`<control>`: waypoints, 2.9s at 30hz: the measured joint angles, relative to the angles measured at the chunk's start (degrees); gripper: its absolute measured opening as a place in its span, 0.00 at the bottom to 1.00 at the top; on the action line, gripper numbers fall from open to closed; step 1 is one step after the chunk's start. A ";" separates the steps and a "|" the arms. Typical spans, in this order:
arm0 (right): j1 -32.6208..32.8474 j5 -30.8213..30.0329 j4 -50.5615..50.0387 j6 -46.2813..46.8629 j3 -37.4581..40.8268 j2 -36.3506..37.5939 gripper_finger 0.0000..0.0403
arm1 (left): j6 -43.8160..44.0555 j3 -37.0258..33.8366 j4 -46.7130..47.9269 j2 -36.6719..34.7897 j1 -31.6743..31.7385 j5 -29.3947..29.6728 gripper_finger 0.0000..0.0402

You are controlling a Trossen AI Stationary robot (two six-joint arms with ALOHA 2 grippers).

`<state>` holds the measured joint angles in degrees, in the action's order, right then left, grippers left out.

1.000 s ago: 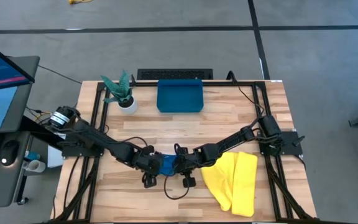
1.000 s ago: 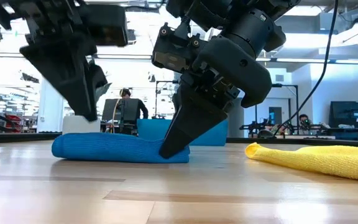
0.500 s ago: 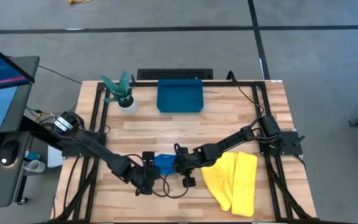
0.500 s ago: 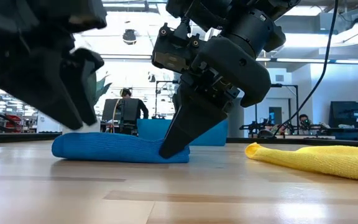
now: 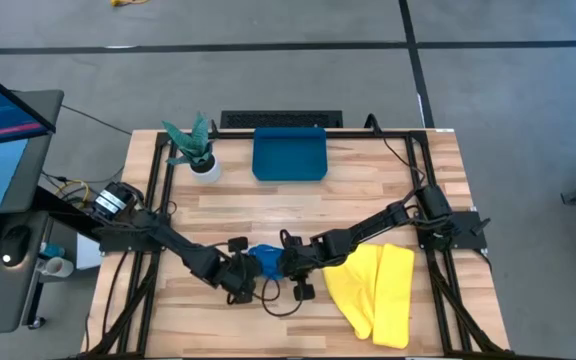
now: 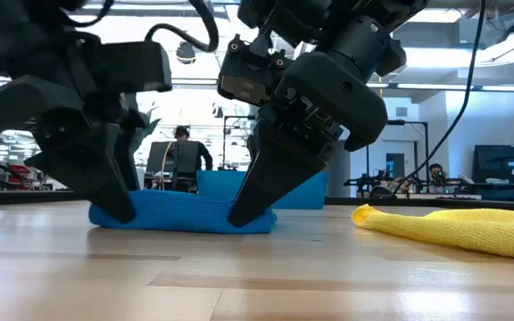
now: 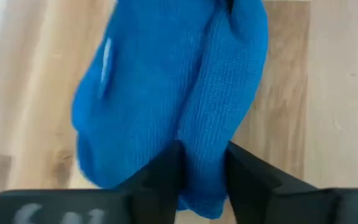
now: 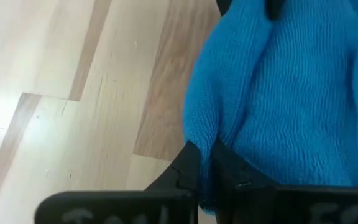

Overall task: Roll microfiber towels into tight, uniform cylinder then place into a basket
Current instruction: Roll the blue microfiber towel

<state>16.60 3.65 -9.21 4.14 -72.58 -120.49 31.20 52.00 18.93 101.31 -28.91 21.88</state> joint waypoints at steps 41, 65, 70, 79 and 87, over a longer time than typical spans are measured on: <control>-4.47 24.09 1.04 20.51 0.14 -0.26 0.06 | 11.92 -1.65 -6.31 -2.03 9.69 -33.29 0.14; -4.72 23.48 1.37 20.95 0.11 -0.70 0.06 | 7.48 -1.78 3.44 -10.77 6.62 -22.11 0.28; -4.72 23.39 1.52 20.94 0.11 -0.72 0.09 | 1.89 -1.76 -1.27 -11.91 0.90 -16.65 0.28; -4.75 23.27 1.81 20.92 0.15 -0.72 0.07 | -7.89 -1.65 -9.39 -7.81 -4.08 -11.70 0.28; -4.75 23.26 1.83 20.81 0.13 -0.74 0.07 | -8.20 -1.65 -8.86 -4.45 -0.49 -10.58 0.28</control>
<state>11.86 26.92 -7.38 24.96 -72.44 -121.23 23.00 50.35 10.06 96.86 -29.40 11.29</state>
